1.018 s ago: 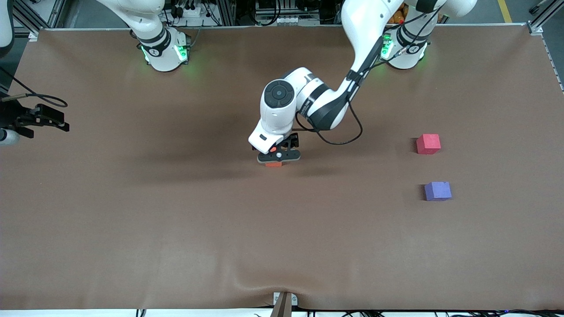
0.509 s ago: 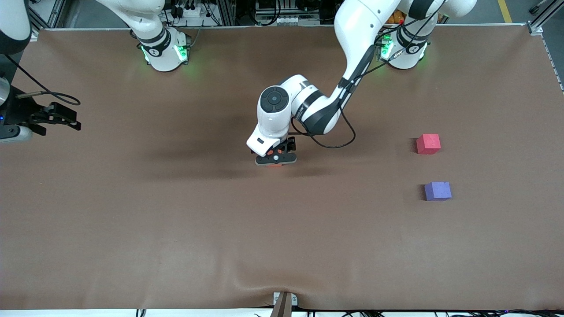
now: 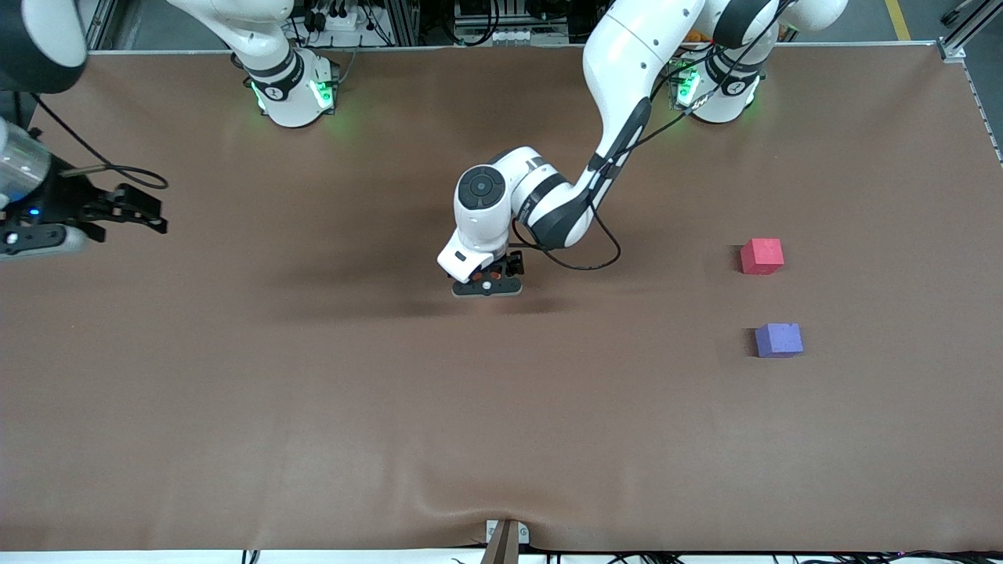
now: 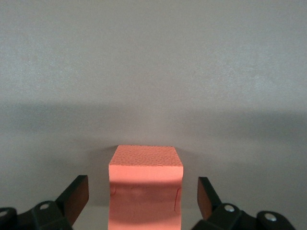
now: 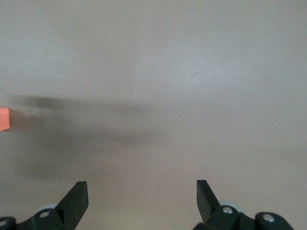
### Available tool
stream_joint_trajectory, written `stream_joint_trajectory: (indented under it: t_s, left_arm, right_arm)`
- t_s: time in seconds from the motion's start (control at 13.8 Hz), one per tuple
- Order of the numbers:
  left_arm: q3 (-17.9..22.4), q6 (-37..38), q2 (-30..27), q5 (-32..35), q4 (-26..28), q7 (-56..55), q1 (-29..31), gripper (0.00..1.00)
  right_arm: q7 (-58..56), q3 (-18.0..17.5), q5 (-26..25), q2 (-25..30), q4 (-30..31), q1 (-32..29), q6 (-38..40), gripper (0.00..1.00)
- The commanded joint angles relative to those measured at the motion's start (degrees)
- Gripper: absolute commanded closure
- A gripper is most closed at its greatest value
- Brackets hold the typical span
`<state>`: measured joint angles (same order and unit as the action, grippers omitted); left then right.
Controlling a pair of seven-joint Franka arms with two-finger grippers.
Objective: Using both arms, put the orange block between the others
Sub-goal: 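Grasp the orange cube with the left gripper while the right gripper withdraws, then carry the orange cube with the left gripper between pink and purple cubes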
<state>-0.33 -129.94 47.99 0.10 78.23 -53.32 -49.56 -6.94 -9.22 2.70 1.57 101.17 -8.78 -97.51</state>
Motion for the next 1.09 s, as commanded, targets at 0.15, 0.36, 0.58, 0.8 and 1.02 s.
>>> stream_joint_trajectory:
  t_s: [0.15, 0.36, 0.58, 0.8, 1.02]
  left_arm:
    - [0.59, -0.48, 1.4, 1.22, -1.33, -1.7, -0.71, 0.0]
    - [0.5, -0.75, 2.02, 1.22, -1.24, -1.7, -1.59, 0.0]
    - [0.5, -0.75, 1.93, 1.22, -1.15, -1.7, -1.59, 0.09]
    - [0.5, -0.75, 1.67, 1.66, -1.07, -1.44, -1.68, 0.49]
    - [0.68, 0.04, 1.23, 1.66, -1.07, -1.17, -1.59, 0.62]
  right_arm:
    - [1.14, 0.34, -0.06, 1.42, 1.22, 1.93, -0.32, 0.0]
    - [1.31, 0.78, -0.15, 1.68, 1.31, 0.35, 0.21, 0.0]
    - [1.06, 0.78, -0.24, 1.6, 1.13, -4.56, 1.0, 0.0]
    - [0.88, 0.78, -0.24, 1.6, 0.61, -6.6, 5.13, 0.0]
    - [0.88, 0.87, -0.24, 1.77, 0.43, -6.77, 5.75, 0.0]
